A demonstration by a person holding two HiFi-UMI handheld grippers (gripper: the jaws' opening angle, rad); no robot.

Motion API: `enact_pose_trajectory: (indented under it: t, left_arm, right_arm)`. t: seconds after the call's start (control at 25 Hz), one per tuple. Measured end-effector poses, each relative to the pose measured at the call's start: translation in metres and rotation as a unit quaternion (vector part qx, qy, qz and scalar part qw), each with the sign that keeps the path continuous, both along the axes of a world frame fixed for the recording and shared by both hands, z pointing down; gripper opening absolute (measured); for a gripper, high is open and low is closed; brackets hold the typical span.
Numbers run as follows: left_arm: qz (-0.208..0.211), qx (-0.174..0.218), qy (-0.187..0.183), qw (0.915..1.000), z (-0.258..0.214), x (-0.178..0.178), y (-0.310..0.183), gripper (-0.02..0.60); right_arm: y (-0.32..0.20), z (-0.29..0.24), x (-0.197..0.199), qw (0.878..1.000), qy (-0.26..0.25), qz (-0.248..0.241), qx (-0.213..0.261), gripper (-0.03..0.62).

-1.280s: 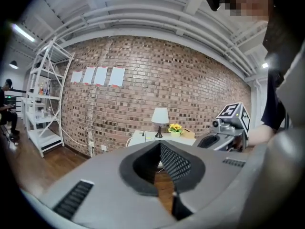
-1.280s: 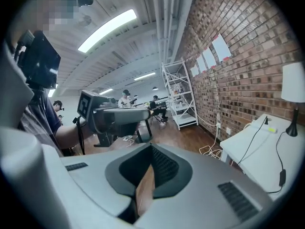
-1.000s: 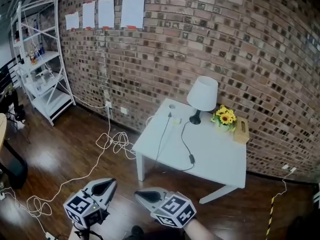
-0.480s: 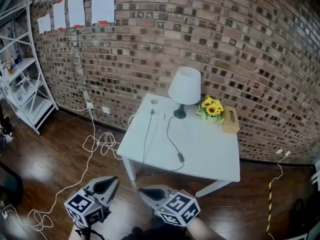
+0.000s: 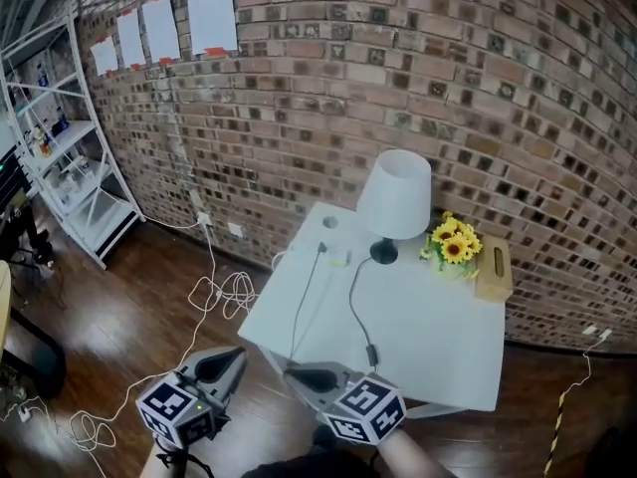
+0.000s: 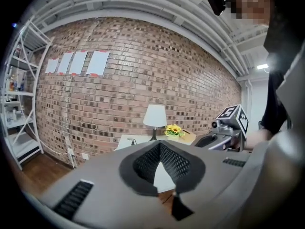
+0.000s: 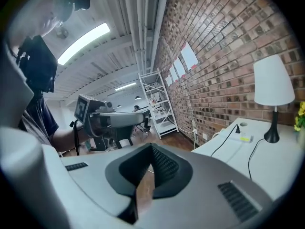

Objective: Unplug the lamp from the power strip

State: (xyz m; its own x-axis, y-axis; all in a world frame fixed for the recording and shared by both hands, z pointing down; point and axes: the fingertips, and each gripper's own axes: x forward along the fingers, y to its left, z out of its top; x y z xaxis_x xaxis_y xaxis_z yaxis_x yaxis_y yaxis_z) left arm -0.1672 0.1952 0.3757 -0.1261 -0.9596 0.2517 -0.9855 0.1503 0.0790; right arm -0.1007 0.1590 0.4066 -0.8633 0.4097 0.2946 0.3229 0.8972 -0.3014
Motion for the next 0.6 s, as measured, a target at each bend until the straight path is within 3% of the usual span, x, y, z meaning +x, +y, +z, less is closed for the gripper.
enact_pose_trajectory:
  t: [0.24, 0.6]
  left_arm:
    - [-0.014, -0.032, 0.03, 0.9989, -0.005, 0.001, -0.044, 0.015]
    - [0.006, -0.049, 0.001, 0.9988, 0.009, -0.007, -0.085, 0.015]
  right_arm:
    - [-0.041, 0.006, -0.01, 1.0, 0.003, -0.003, -0.025, -0.003]
    - [-0.09, 0.014, -0.01, 0.997, 0.011, 0.021, -0.072, -0.003]
